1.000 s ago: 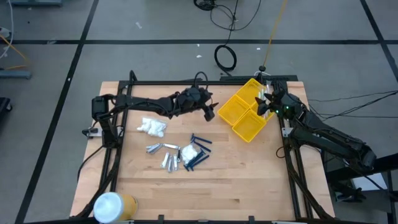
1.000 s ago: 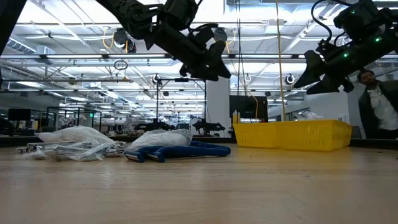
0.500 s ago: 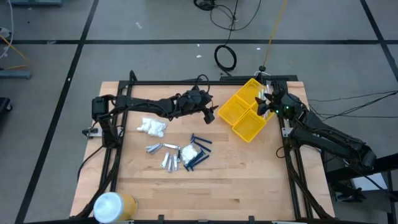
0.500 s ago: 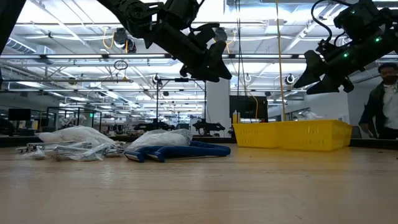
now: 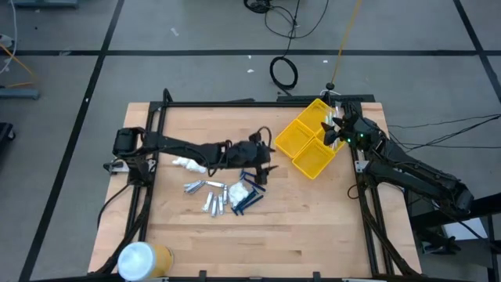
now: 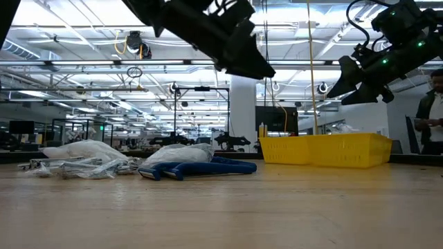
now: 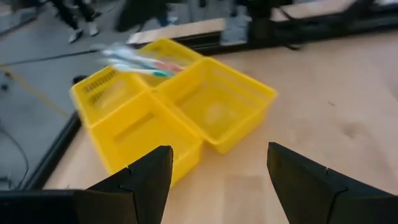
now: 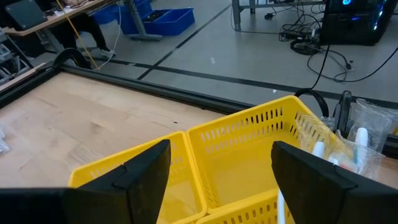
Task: Pick & Place Travel size toiletries
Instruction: Put the blue razor into the bottom right yellow bin
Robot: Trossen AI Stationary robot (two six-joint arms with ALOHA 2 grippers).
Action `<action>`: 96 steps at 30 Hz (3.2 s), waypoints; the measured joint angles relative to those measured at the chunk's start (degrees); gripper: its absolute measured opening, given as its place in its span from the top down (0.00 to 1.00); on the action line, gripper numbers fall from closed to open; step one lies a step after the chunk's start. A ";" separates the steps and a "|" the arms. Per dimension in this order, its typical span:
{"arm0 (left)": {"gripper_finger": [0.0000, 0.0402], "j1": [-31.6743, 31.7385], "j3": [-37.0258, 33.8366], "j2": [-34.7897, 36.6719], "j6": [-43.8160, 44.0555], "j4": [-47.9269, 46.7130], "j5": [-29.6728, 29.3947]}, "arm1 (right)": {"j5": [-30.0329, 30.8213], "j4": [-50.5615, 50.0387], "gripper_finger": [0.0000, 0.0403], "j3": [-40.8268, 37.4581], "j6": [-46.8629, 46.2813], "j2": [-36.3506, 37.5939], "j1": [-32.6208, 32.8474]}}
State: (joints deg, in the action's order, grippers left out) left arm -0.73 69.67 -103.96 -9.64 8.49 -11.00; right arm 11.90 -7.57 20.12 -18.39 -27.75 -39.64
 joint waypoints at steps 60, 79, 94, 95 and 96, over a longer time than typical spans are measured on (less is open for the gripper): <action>0.37 -1.45 -2.99 -1.51 14.18 -30.78 -3.67 | 0.00 -0.01 0.34 0.00 0.01 -0.06 0.00; 0.37 5.80 -2.82 -10.78 5.36 -24.03 11.77 | 0.00 -0.09 0.34 0.00 0.02 -0.09 0.00; 0.91 7.09 -2.94 -10.92 5.29 -24.34 16.12 | 0.00 -0.04 0.34 0.00 0.02 -0.09 0.00; 0.95 7.12 -2.97 -10.93 4.93 -24.30 16.09 | 0.00 -0.04 0.34 0.00 0.02 -0.09 0.00; 0.96 7.22 -2.97 -10.93 4.77 -24.08 16.09 | 0.00 -0.04 0.34 0.00 0.02 -0.09 0.00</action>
State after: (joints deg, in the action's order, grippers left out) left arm 6.49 66.69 -114.90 -4.87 -15.58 5.09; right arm 11.90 -7.62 20.12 -18.37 -27.83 -39.64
